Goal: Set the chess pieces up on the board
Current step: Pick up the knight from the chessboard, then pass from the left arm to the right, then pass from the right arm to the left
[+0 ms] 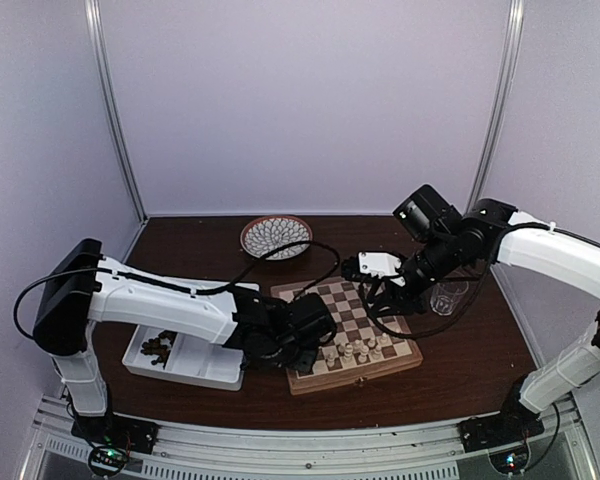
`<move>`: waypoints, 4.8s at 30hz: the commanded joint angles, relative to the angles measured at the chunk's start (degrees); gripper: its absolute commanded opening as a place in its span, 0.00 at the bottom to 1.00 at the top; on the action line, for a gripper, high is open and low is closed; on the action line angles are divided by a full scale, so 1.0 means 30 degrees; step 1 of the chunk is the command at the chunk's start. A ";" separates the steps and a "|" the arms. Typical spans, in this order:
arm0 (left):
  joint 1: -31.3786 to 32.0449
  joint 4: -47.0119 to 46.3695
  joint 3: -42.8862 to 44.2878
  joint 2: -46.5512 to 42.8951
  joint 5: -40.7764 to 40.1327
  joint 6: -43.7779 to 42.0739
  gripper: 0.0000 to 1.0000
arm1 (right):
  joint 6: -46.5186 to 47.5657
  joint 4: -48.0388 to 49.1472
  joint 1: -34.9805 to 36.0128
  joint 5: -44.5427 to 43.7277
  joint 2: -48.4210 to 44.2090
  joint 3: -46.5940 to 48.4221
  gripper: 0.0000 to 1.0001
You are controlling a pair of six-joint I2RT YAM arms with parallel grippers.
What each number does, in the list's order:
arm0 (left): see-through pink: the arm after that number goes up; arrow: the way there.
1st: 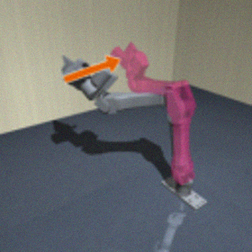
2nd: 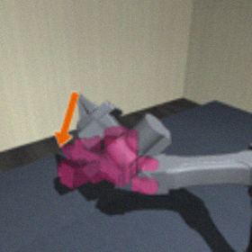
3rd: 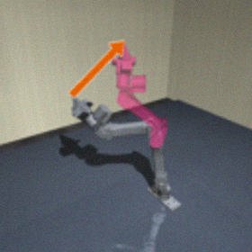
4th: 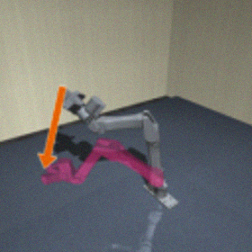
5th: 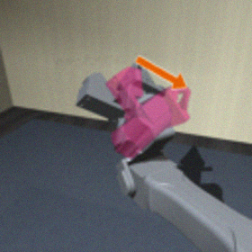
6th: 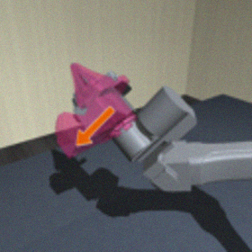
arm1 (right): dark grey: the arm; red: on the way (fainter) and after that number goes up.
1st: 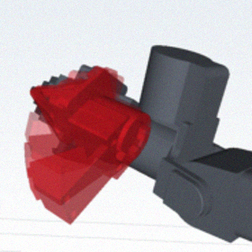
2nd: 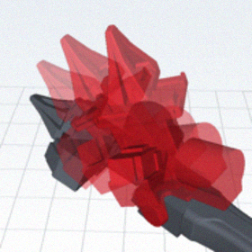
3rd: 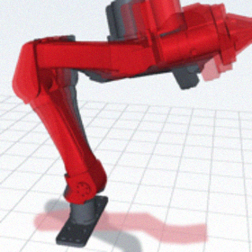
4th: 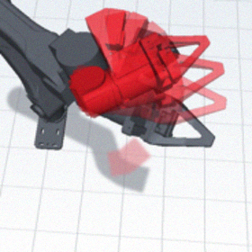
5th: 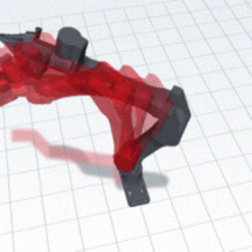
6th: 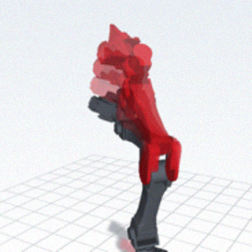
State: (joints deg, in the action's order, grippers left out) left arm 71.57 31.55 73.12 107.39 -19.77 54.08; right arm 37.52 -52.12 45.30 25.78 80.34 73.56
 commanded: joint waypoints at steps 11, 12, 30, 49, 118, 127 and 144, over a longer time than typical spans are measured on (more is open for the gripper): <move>-0.0065 0.1809 0.1959 0.1891 -0.0412 0.1228 0.37 | -0.0143 0.0234 -0.0070 0.0268 -0.0616 -0.0114 0.33; -0.0174 0.1750 0.1853 0.1953 -0.0236 0.1320 0.37 | -0.0161 0.0227 -0.0074 0.0282 -0.0642 -0.0119 0.33; -0.1587 0.1738 0.1205 -0.2380 0.2773 -0.2713 0.00 | -0.0377 0.0043 -0.0463 0.1801 -0.0958 0.0199 0.33; -0.3676 0.0596 0.2487 -0.6280 1.5210 -0.6849 0.01 | 0.2884 -0.3228 0.1254 0.4129 0.1669 0.5701 0.55; -0.4645 -0.7897 -0.0611 -0.8046 1.3609 0.0225 0.33 | -0.1490 0.0561 0.4383 -0.3594 0.1727 0.5879 0.08; -0.4664 -0.8976 -0.1023 -0.7978 1.4425 0.0882 0.34 | -0.1719 0.0666 0.4198 -0.3592 0.1865 0.6000 0.08; -0.4664 -0.8704 -0.0957 -0.7876 1.4627 0.1066 0.04 | -0.2009 0.0854 0.3931 -0.3381 0.2050 0.5948 0.08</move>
State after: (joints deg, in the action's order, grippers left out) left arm 57.47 7.33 69.54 83.37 23.62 57.25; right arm 32.56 -51.42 57.47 15.31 86.26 91.13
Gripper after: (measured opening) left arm 0.132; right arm 0.165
